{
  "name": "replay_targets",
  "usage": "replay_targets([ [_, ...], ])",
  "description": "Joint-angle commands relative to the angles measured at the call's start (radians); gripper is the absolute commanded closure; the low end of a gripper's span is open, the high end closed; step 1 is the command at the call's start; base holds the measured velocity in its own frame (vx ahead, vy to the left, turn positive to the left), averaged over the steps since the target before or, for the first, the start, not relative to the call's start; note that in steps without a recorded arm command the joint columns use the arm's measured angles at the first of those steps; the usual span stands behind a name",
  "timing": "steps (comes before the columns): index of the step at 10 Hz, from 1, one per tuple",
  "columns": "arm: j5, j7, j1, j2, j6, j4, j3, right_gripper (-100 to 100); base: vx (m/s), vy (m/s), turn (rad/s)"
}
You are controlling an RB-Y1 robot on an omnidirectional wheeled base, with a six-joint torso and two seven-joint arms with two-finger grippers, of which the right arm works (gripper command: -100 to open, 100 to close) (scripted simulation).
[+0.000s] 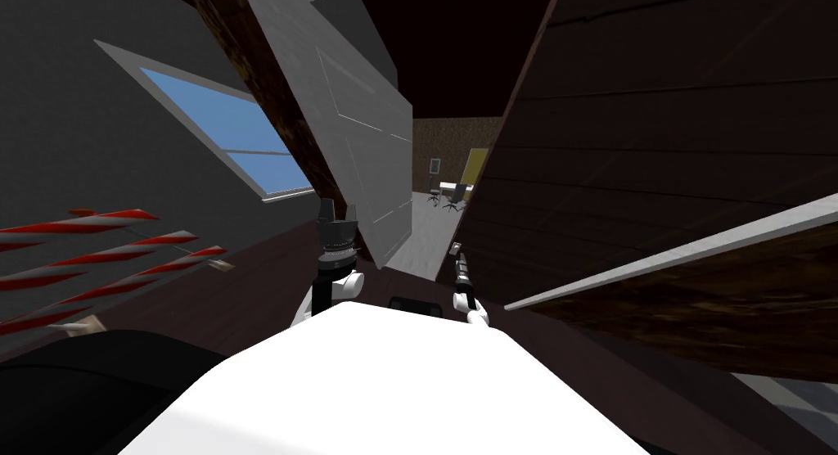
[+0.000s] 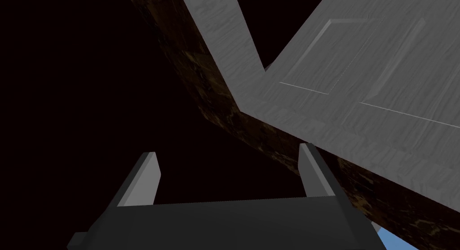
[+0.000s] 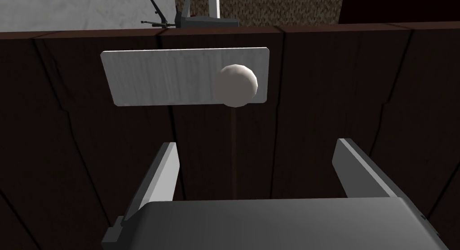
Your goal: Push the door open
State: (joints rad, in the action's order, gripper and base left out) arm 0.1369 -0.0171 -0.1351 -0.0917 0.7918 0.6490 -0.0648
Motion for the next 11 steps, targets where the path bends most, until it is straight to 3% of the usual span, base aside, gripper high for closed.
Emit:
replay_targets([
  [1, 0.001, -0.001, 0.0, 0.0, 0.001, -0.001, -0.003, -100, 0.201, -0.051, 0.025],
  [6, 0.004, -0.003, -0.003, 0.004, 0.005, -0.01, -0.01, -100, 0.17, -0.015, 0.019],
  [7, 0.004, -0.003, -0.003, 0.004, 0.005, -0.01, -0.01, 100, -0.019, 0.007, -0.005],
  [11, 0.004, -0.003, -0.003, 0.004, 0.005, -0.01, -0.01, 100, -0.017, 0.003, 0.002],
])
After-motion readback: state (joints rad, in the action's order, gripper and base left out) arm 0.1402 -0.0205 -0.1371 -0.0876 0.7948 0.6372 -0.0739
